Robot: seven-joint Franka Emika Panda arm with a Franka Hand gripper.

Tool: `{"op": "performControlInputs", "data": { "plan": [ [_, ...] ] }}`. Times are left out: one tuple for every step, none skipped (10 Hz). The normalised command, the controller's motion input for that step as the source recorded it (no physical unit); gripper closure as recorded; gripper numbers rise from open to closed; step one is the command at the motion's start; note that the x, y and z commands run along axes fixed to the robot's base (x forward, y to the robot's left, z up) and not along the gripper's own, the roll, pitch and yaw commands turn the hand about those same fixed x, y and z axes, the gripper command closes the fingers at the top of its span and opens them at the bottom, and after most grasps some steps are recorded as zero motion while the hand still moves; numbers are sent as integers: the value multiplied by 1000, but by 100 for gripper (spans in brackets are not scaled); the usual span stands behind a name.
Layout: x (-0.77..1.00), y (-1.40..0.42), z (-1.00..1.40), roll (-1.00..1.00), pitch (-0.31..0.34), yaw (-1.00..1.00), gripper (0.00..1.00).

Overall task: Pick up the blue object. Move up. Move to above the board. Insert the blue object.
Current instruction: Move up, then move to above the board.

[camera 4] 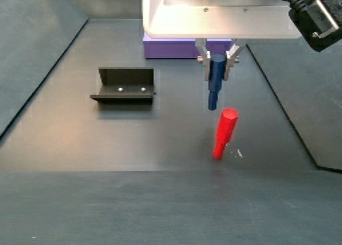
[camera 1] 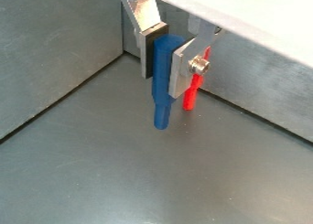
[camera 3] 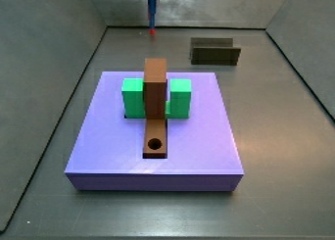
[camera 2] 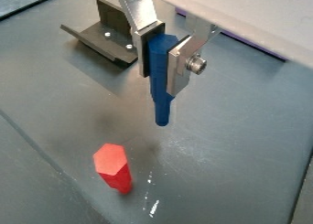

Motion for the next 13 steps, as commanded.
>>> {"op": "performControlInputs", "data": {
  "plan": [
    [-4, 12, 289, 50, 16, 5, 100],
    [0, 0, 1400, 0, 0, 0, 100],
    [-27, -11, 1400, -28, 33, 0, 100],
    [-33, -8, 1400, -8, 26, 0, 100],
    [54, 4, 1400, -15, 38, 3, 100],
    [46, 6, 861, -11, 84, 1, 100],
    [30, -1, 474, 6, 88, 0, 100],
    [123, -1400, 159, 58, 118, 325, 100],
    [117, -1400, 140, 51, 113, 321, 100],
    [113, -1400, 140, 86, 63, 210, 100],
    [110, -1400, 142, 29, 24, 121, 100],
    [109, -1400, 144, 7, 14, 47, 100],
    [110, -1400, 148, -3, 16, 41, 100]
  ]
}}
